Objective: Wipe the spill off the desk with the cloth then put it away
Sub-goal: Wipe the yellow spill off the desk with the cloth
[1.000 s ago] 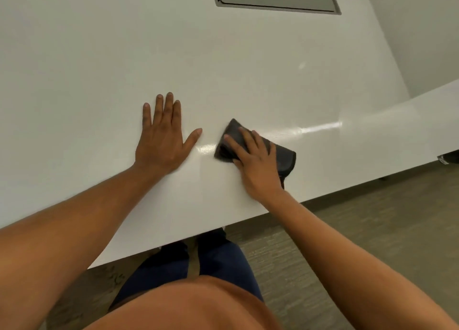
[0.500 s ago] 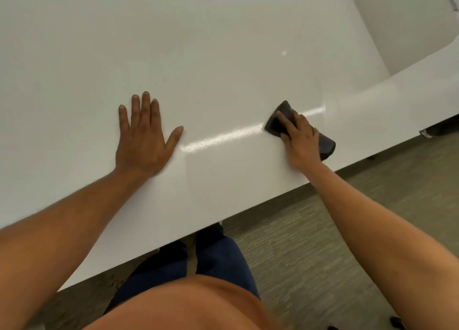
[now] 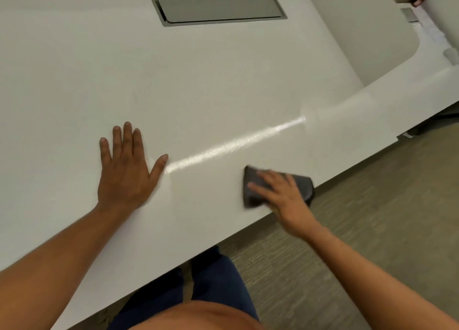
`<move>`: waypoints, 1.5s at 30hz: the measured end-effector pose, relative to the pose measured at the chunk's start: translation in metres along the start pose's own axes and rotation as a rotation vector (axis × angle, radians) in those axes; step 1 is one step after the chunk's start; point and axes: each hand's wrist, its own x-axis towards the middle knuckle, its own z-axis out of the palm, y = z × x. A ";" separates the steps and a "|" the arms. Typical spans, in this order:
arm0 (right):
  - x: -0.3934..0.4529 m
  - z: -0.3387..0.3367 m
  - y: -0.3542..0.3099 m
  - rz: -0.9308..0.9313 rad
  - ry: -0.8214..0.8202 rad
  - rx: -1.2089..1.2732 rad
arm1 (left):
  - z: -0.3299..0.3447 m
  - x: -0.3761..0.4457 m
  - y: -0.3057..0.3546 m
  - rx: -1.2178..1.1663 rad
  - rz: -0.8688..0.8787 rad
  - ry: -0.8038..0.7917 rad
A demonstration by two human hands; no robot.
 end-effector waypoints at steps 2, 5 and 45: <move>0.040 -0.016 0.037 0.156 0.025 -0.009 | 0.000 0.001 0.000 -0.002 -0.006 -0.005; 0.111 -0.028 0.057 0.330 0.083 0.001 | 0.001 0.001 0.000 0.019 -0.009 0.002; 0.096 -0.013 0.022 -0.123 -0.060 -0.057 | -0.001 0.003 0.000 0.010 -0.053 -0.011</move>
